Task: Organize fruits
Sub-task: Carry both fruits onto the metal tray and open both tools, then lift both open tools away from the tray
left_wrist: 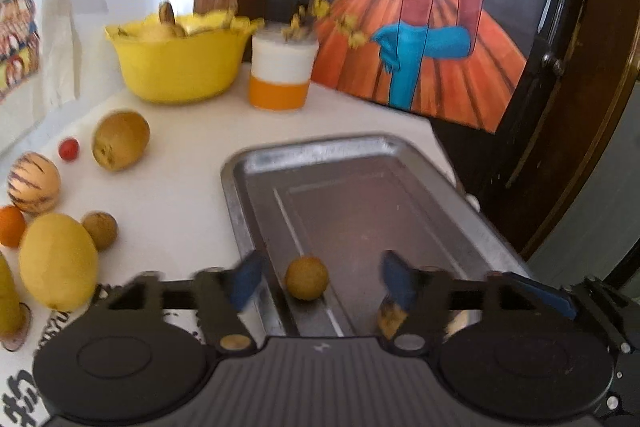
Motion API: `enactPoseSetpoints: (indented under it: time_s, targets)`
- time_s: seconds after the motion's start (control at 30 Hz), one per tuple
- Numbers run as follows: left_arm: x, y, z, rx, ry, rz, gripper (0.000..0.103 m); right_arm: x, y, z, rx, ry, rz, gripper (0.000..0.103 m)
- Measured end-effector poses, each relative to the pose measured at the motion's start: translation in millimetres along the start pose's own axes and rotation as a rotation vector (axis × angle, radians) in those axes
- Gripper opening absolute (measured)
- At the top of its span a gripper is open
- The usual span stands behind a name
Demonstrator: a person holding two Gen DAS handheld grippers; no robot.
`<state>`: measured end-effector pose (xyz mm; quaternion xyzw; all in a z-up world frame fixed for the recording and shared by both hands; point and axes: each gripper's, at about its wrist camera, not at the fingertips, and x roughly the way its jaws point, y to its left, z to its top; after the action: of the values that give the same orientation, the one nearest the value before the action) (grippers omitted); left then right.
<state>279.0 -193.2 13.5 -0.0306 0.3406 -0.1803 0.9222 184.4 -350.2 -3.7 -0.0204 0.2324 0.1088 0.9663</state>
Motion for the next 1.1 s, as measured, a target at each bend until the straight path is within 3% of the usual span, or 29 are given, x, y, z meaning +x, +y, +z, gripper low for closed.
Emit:
enactPoseSetpoints:
  time_s: [0.1, 0.23, 0.63, 0.87, 1.1]
  targets:
    - [-17, -1, 1, -0.005, -0.055, -0.007, 0.098, -13, 3, 3, 0.017, -0.022, -0.007, 0.100]
    - [-43, 5, 2, -0.041, -0.104, -0.013, 0.103, -33, 12, 7, 0.027, -0.058, -0.047, 0.102]
    - [-133, 59, -28, -0.080, -0.186, 0.062, 0.102, -91, 65, 16, 0.051, -0.098, -0.046, 0.102]
    - [-172, 100, -67, -0.058, -0.163, 0.131, 0.103, -105, 109, 13, 0.033, -0.091, -0.047, 0.102]
    - [-186, 127, -97, -0.042, -0.124, 0.178, 0.102, -99, 140, 1, 0.035, -0.022, -0.036, 0.102]
